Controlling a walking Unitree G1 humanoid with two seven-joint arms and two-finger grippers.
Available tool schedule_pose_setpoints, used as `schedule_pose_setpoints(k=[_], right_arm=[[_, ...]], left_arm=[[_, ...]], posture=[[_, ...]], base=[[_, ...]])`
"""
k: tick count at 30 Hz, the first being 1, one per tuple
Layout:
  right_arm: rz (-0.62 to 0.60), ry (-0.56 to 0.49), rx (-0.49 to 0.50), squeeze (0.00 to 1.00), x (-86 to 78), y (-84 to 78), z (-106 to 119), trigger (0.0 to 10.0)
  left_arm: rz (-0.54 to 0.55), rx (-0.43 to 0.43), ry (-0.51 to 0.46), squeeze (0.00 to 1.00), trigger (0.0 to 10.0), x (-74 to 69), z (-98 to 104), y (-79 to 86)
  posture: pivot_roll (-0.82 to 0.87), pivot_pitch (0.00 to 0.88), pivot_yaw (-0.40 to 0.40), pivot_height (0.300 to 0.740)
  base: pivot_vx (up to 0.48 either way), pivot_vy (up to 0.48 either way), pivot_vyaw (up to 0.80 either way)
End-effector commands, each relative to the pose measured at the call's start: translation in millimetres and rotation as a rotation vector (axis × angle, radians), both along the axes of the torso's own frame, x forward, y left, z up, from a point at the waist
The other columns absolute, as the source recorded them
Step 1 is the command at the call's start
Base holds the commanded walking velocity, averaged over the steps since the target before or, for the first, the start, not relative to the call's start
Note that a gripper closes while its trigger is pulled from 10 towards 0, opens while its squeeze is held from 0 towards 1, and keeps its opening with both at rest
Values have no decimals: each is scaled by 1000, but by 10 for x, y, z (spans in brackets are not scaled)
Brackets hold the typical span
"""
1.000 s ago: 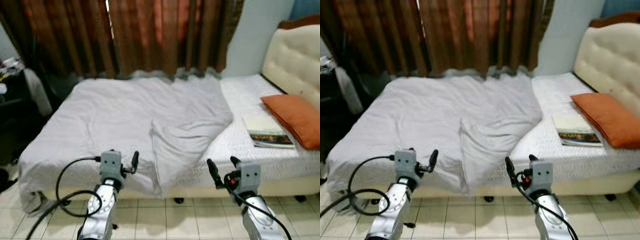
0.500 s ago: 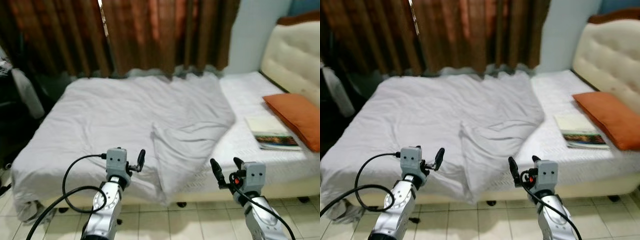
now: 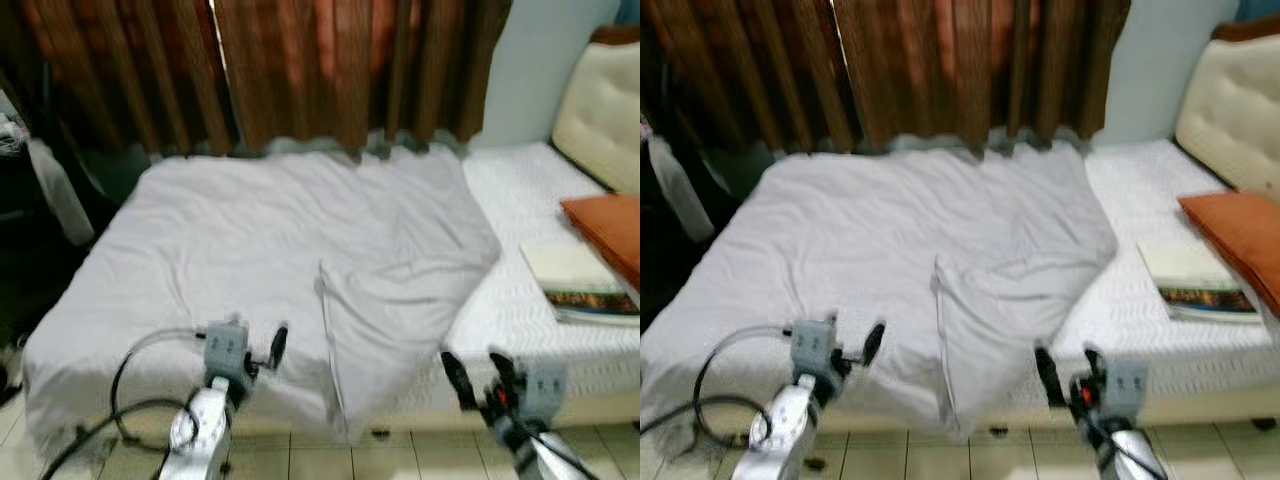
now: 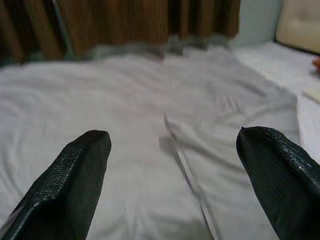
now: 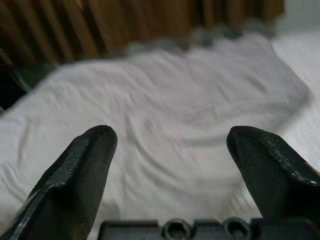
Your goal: Clean up the room
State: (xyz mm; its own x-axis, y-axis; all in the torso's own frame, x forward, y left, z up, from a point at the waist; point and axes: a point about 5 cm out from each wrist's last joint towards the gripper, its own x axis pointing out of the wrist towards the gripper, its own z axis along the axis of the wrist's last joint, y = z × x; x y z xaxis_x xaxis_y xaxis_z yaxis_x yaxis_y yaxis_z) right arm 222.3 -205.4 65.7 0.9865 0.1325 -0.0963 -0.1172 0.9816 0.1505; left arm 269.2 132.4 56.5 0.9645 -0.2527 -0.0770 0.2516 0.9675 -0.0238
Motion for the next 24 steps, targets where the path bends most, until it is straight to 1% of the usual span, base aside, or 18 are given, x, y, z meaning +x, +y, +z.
schedule_pose_setpoints(k=[1,7,13,15,23,24], right_arm=[[23,2,-2,0,19,95,16,10000],[27,14,-28,0,58,111,16,10000],[22,11,-42,0,83,114,7,10000],[24,5,-60,0,88,109,14,10000],[41,5,-57,0,96,131,22,10000],[51,3,-56,0,97,145,25,10000]], left_arm=[[18,12,37,0,10000,-22,-48,83],[0,9,66,0,10000,-36,-99,46],[0,1,65,0,10000,-8,-83,27],[0,1,66,0,10000,-9,-81,28],[3,3,71,0,10000,-14,-85,19],[-9,17,79,0,10000,28,-96,-13]], posture=[[-127,0,39,740],[-136,0,50,740],[-135,5,55,740],[-135,5,55,740],[-129,20,50,740],[-130,28,46,740]], base=[[446,0,0],[454,0,-800],[454,0,-796],[454,0,0],[454,0,0],[454,0,0]])
